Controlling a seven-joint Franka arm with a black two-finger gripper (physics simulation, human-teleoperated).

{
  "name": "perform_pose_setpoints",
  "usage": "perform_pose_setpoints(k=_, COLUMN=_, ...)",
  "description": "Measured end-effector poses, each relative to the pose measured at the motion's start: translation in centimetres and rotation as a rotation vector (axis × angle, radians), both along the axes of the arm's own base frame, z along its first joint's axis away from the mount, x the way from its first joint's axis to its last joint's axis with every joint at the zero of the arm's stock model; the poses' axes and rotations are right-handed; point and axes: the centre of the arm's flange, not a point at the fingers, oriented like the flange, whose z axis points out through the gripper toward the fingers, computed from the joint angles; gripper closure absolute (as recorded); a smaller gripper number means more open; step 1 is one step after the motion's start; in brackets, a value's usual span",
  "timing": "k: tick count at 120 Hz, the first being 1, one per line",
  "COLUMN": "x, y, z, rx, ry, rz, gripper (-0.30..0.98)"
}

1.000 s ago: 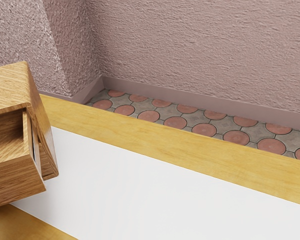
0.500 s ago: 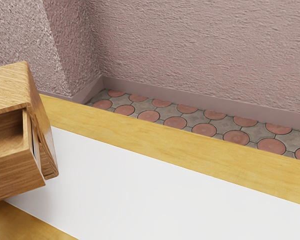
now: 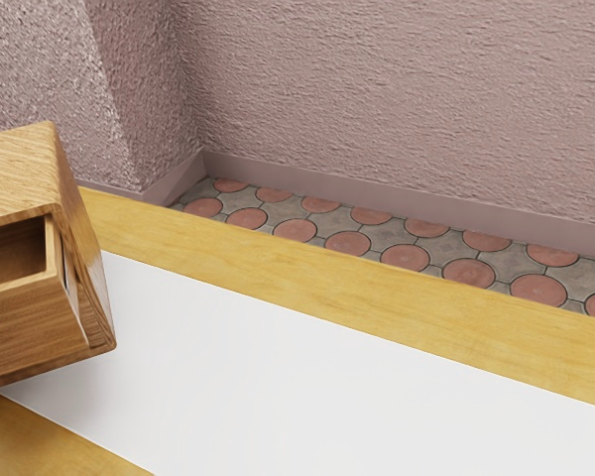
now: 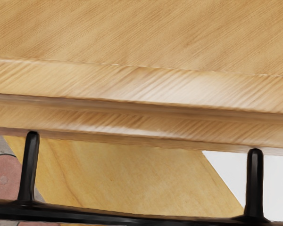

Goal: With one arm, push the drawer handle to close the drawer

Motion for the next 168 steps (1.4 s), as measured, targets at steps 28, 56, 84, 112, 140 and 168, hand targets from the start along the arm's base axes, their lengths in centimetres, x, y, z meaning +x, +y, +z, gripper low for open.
perform_pose_setpoints(k=28, x=1.3, y=1.5, z=0.1, rx=0.019, ry=-0.002, rz=-0.005, gripper=0.79)
perform_pose_setpoints(k=56, x=2.7, y=3.8, z=-0.2, rx=0.016, ry=0.003, rz=0.006, gripper=0.79)
perform_pose_setpoints(k=84, x=3.7, y=5.7, z=-0.1, rx=0.033, ry=-0.012, rz=0.008, gripper=0.79)
perform_pose_setpoints(k=112, x=5.1, y=7.6, z=0.1, rx=0.047, ry=-0.023, rz=0.009, gripper=0.79)
perform_pose_setpoints(k=140, x=6.6, y=9.3, z=0.3, rx=0.062, ry=-0.035, rz=0.004, gripper=0.79)
perform_pose_setpoints(k=168, x=7.7, y=11.1, z=0.2, rx=0.07, ry=-0.05, rz=0.002, gripper=0.79)
